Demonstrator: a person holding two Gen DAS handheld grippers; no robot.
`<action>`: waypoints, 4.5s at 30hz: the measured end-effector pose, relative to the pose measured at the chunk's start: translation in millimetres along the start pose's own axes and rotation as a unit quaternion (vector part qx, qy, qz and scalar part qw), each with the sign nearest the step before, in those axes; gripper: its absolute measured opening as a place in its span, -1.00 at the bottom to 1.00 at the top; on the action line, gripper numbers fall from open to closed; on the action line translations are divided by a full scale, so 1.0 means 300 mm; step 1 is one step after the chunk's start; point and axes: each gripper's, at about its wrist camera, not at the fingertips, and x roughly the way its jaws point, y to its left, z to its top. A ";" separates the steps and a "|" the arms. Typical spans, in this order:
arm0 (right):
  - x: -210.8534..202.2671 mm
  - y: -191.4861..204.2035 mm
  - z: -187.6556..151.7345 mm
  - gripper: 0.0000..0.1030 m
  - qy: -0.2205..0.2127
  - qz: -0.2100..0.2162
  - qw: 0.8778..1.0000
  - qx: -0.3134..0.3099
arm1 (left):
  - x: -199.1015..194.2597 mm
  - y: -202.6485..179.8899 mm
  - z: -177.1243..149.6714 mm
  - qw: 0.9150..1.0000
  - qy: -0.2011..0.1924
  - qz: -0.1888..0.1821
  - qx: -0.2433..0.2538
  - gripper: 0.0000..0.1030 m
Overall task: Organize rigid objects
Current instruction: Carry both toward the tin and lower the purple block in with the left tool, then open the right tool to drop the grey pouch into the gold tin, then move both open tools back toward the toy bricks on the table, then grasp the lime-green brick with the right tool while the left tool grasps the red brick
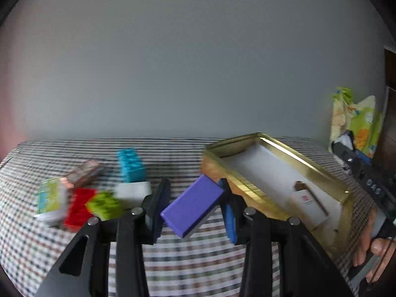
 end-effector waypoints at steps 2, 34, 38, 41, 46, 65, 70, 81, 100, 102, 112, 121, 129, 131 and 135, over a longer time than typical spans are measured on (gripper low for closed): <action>0.026 -0.053 -0.005 -0.10 0.013 -0.006 1.000 -0.002 | 0.024 -0.058 0.010 1.000 0.004 -0.012 0.010 -0.25; 0.096 -0.182 -0.043 0.52 0.058 -0.011 0.996 0.064 | 0.183 -0.288 0.058 0.999 0.040 0.007 -0.001 0.99; 0.081 -0.179 -0.054 0.52 0.038 -0.034 0.997 0.063 | 0.160 -0.255 0.043 0.999 0.034 0.033 0.008 0.99; 0.051 -0.160 -0.060 0.52 0.009 -0.052 0.997 0.052 | 0.143 -0.231 0.041 0.998 0.023 0.052 0.015 0.99; 0.003 -0.114 -0.052 0.52 -0.026 -0.081 0.996 0.028 | 0.108 -0.182 0.036 0.995 -0.003 0.093 0.032 0.99; -0.078 0.111 -0.041 0.52 -0.064 -0.073 0.993 0.064 | 0.036 0.048 0.019 0.986 -0.024 0.160 0.033 0.99; -0.068 0.235 -0.041 0.52 -0.057 -0.038 0.996 0.050 | 0.035 0.145 0.022 0.984 -0.017 0.175 0.015 0.99; -0.026 0.480 -0.050 0.52 -0.009 0.034 0.999 0.027 | 0.009 0.444 0.011 0.973 0.011 0.225 -0.048 0.99; 0.127 0.821 -0.088 0.44 0.156 0.186 0.969 -0.041 | 0.001 0.708 -0.020 0.941 0.083 0.293 -0.146 0.99; 0.154 0.835 -0.102 0.34 0.171 0.205 0.963 -0.042 | 0.005 0.699 -0.020 0.941 0.087 0.294 -0.139 0.99; 0.279 0.909 -0.140 0.04 0.251 0.246 0.935 -0.046 | 0.008 0.725 -0.014 0.936 0.090 0.293 -0.170 0.99; 0.291 0.913 -0.165 -0.13 0.262 0.268 0.926 -0.040 | 0.015 0.734 -0.019 0.938 0.092 0.288 -0.170 0.99; 0.276 0.894 -0.161 -0.14 0.245 0.271 0.931 -0.022 | 0.031 0.717 -0.013 0.943 0.092 0.278 -0.158 0.99; 0.254 0.880 -0.153 -0.14 0.233 0.269 0.934 -0.022 | 0.032 0.711 -0.012 0.948 0.090 0.264 -0.155 0.99; 0.204 0.817 -0.127 -0.14 0.194 0.244 0.950 -0.017 | 0.020 0.653 0.003 0.962 0.077 0.219 -0.142 0.99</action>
